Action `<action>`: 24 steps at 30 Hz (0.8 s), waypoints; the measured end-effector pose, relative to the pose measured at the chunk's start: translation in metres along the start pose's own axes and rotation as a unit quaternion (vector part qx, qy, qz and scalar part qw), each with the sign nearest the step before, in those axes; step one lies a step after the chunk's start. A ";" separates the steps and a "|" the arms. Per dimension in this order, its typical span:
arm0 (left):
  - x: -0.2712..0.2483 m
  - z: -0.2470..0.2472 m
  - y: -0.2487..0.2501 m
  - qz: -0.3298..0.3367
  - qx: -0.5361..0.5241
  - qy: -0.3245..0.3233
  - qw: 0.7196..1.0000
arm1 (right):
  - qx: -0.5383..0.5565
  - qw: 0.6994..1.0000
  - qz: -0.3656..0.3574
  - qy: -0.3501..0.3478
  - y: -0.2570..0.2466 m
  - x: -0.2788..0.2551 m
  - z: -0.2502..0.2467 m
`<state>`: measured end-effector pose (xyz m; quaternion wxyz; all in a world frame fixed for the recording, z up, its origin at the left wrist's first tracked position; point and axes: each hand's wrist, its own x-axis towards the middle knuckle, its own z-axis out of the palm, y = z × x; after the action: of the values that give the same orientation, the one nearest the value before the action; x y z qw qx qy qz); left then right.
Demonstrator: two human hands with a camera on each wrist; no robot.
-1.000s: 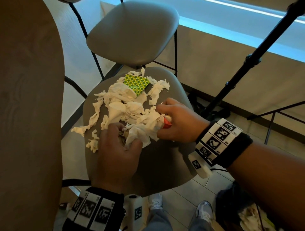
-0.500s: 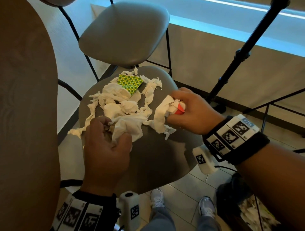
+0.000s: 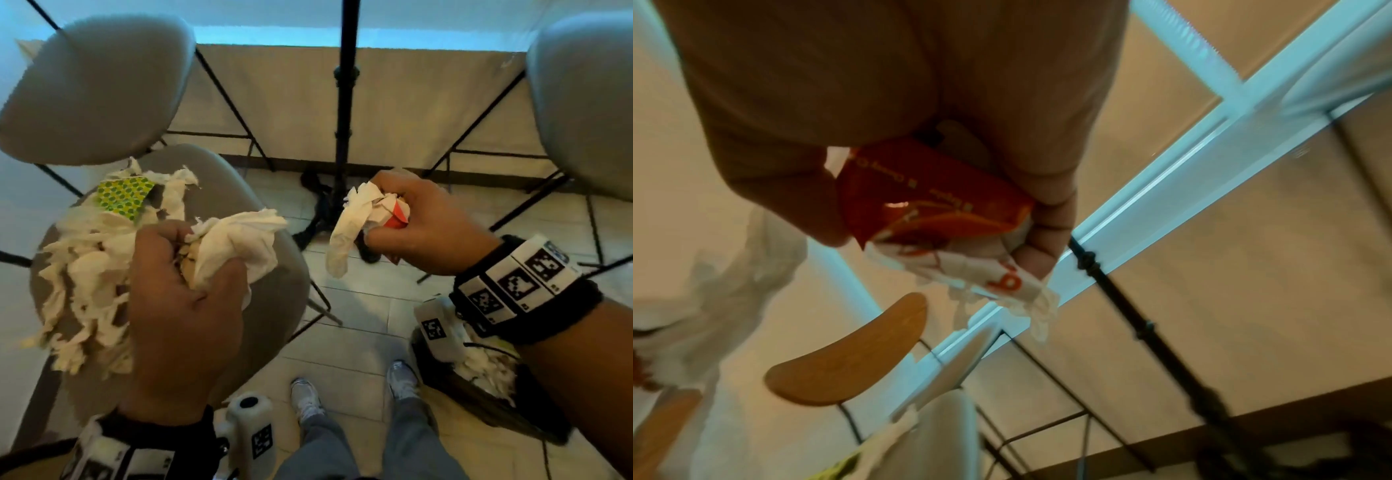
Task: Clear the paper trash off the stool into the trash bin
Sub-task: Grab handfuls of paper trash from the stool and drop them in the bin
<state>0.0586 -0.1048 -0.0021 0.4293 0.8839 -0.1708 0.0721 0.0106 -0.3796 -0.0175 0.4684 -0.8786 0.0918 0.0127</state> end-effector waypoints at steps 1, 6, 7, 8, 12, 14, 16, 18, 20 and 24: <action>-0.001 0.019 0.013 -0.008 -0.020 -0.027 0.999 | 0.003 1.000 0.027 0.012 0.016 -0.016 -0.016; -0.017 0.134 0.074 0.007 -0.100 -0.195 0.976 | 0.010 0.989 0.125 0.083 0.109 -0.109 -0.079; -0.024 0.159 0.084 0.017 -0.103 -0.230 0.967 | 0.019 0.985 0.139 0.099 0.130 -0.129 -0.087; -0.031 0.187 0.092 0.025 -0.101 -0.260 0.960 | 0.033 0.980 0.156 0.119 0.152 -0.149 -0.094; -0.072 0.296 0.107 0.014 -0.124 -0.372 0.920 | 0.080 0.944 0.259 0.187 0.239 -0.219 -0.098; -0.096 0.346 0.106 -0.002 -0.139 -0.428 0.893 | 0.094 0.922 0.317 0.203 0.283 -0.248 -0.091; -0.118 0.390 0.102 -0.019 -0.147 -0.484 0.863 | 0.113 0.900 0.361 0.216 0.324 -0.271 -0.080; -0.139 0.429 0.095 -0.031 -0.142 -0.534 0.833 | 0.132 0.876 0.402 0.231 0.363 -0.290 -0.065; -0.158 0.464 0.085 -0.035 -0.123 -0.575 0.808 | 0.152 0.848 0.444 0.247 0.400 -0.303 -0.049; -0.192 0.524 0.052 -0.025 -0.072 -0.622 0.779 | 0.205 0.801 0.493 0.272 0.457 -0.314 -0.015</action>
<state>-0.1495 -0.4990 -0.3419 0.2940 0.7066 -0.3834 -0.5171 -0.3784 -0.5938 -0.3506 0.5242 -0.5657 0.6364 -0.0168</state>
